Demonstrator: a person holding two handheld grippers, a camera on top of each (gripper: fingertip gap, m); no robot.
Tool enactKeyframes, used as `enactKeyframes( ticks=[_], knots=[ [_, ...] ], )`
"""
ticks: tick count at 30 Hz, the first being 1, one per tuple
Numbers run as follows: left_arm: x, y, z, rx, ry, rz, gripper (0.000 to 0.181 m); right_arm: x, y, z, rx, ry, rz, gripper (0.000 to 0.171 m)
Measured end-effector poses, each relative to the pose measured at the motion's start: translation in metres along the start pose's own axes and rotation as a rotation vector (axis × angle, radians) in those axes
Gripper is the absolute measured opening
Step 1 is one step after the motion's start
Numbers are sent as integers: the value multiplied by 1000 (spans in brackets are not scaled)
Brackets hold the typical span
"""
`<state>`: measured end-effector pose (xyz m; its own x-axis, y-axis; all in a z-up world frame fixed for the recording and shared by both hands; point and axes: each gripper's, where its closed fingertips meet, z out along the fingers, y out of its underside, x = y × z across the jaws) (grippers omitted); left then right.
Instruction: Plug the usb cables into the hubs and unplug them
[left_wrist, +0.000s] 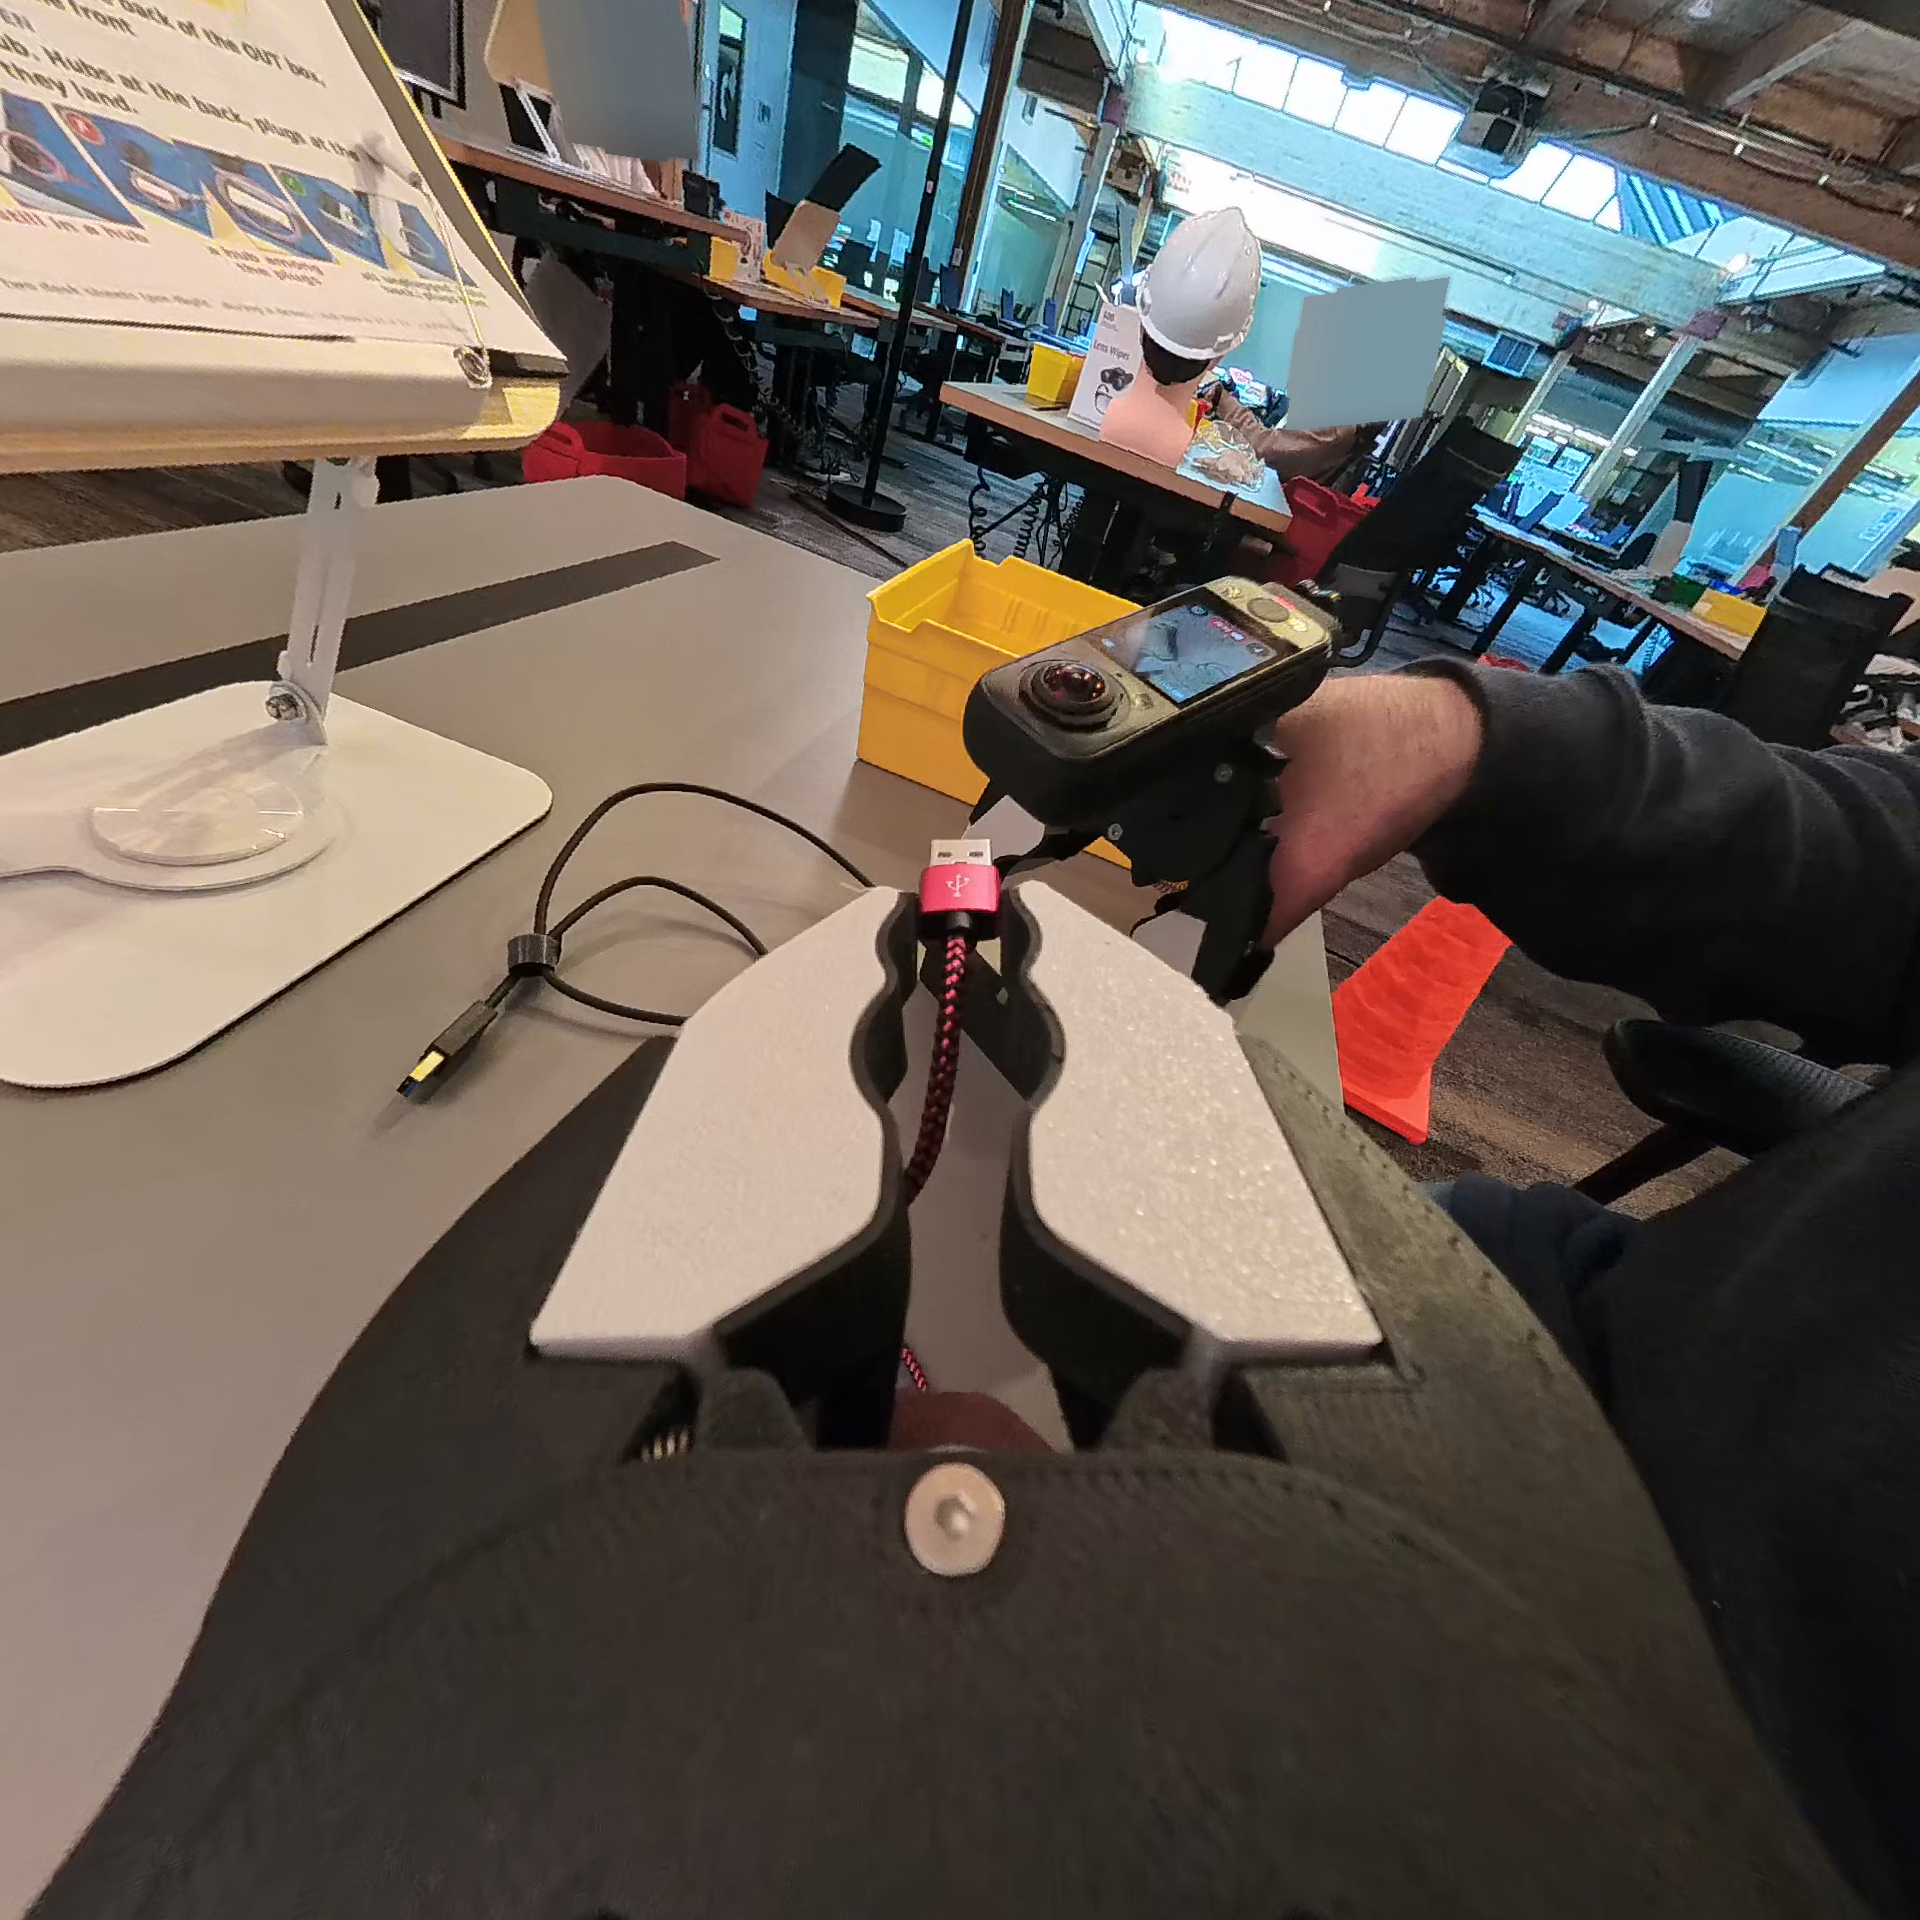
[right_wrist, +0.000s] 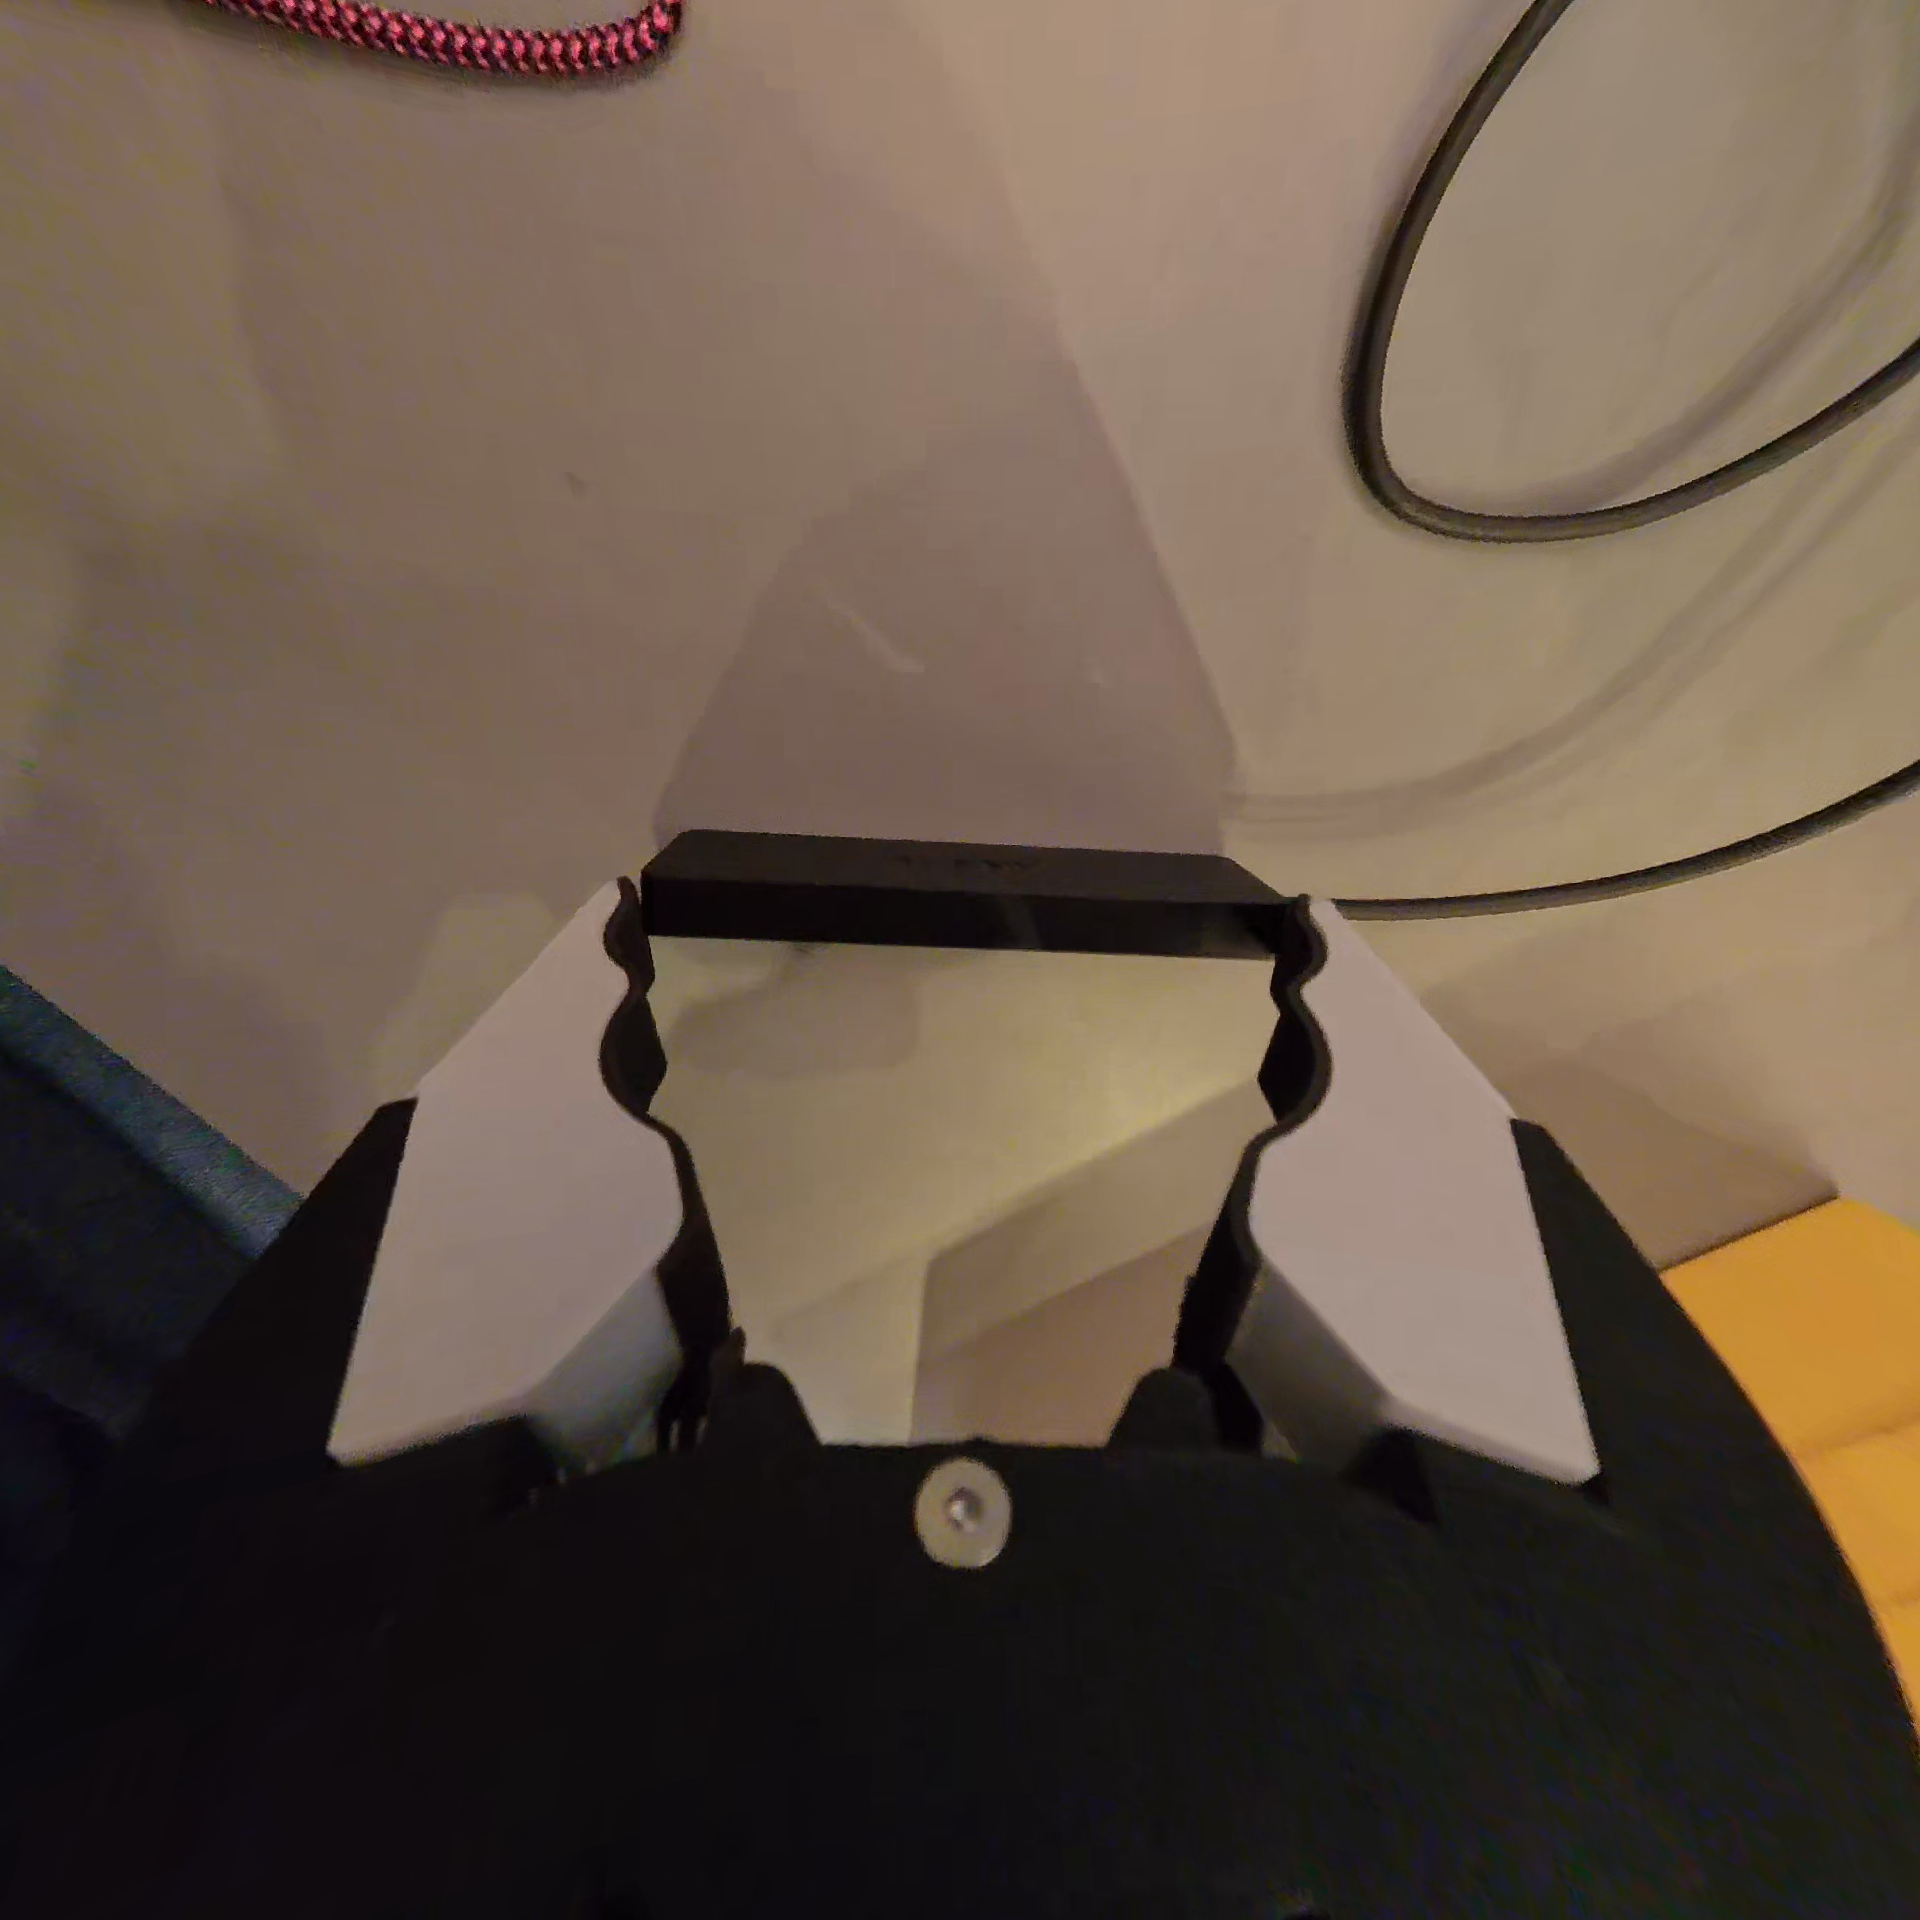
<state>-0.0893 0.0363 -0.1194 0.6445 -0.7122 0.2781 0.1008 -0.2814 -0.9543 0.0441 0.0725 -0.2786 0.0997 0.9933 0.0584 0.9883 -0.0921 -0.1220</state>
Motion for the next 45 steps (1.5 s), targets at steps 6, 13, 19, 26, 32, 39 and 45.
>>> enactKeyframes(
  ticks=[6, 13, 19, 26, 32, 39, 45],
  knots=[
    [-1, 0, -1, 2, -3, -3, 15, -3, -26, -9, 239, -37, -17, 117],
    [-1, 0, -1, -1, -8, 2, 15, -11, -41, -12, 589, -158, 16, 117],
    [-1, 4, 3, -11, -6, -3, 15, -17, -10, 9, 532, -119, -32, 116],
    [0, 6, 5, -18, -5, -2, 15, -17, -13, 8, 535, -93, -48, 116],
    [0, 6, 4, -17, -5, -2, 15, -15, -18, 14, 485, -89, -51, 116],
    [0, 7, 4, -19, -3, -2, 15, -12, -25, 11, 510, -123, 8, 117],
    [0, 7, 5, -19, -3, -1, 15, -10, -26, 12, 479, -110, -1, 116]
  ],
)
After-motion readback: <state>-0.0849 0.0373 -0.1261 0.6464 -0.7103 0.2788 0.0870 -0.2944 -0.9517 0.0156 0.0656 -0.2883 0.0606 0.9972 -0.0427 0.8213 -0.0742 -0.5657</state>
